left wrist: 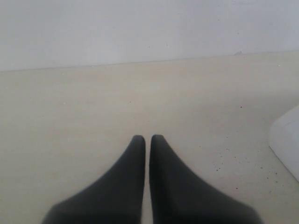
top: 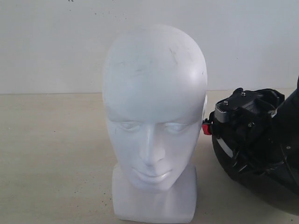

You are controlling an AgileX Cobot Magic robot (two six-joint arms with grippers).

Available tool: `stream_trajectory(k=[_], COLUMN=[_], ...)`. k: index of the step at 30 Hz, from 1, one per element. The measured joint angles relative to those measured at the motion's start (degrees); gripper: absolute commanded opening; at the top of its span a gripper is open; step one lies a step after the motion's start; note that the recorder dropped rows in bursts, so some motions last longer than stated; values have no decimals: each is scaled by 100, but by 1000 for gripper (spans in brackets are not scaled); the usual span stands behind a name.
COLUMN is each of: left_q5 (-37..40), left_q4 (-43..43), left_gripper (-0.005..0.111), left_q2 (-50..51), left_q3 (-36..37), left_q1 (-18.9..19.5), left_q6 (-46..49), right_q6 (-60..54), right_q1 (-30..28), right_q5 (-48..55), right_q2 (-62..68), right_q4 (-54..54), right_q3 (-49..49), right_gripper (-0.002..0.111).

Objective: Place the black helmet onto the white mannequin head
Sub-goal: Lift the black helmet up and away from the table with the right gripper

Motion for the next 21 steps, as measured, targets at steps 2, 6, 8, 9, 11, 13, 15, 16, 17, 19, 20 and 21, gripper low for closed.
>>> stream_trajectory(k=[2, 6, 8, 9, 11, 13, 15, 16, 17, 19, 20, 21], left_q5=[0, 0, 0, 0, 0, 0, 0, 0, 0, 0, 0, 0], left_q4=[0, 0, 0, 0, 0, 0, 0, 0, 0, 0, 0, 0], left_gripper=[4, 4, 4, 4, 4, 4, 4, 4, 4, 4, 4, 4], left_q2=[0, 0, 0, 0, 0, 0, 0, 0, 0, 0, 0, 0], left_q3=[0, 0, 0, 0, 0, 0, 0, 0, 0, 0, 0, 0], left_q1=[0, 0, 0, 0, 0, 0, 0, 0, 0, 0, 0, 0], left_q6=[0, 0, 0, 0, 0, 0, 0, 0, 0, 0, 0, 0], right_q6=[36, 89, 102, 142, 212, 212, 221, 221, 235, 292, 304, 329], right_q1=[0, 0, 0, 0, 0, 0, 0, 0, 0, 0, 0, 0], right_q5=[23, 76, 66, 31, -16, -174, -382, -487, -595, -783, -901, -996], right_q2=[0, -69, -200, -300, -544, -780, -1028, -1147, -1261, -1453, -1559, -1641], right_q4=[-17, 9, 63, 109, 147, 134, 121, 121, 121, 121, 121, 133], right_q3=[-145, -364, -442, -452, -452, -457, -481, -486, -486, -486, -486, -486], right_gripper=[0, 0, 0, 0, 0, 0, 0, 0, 0, 0, 0, 0])
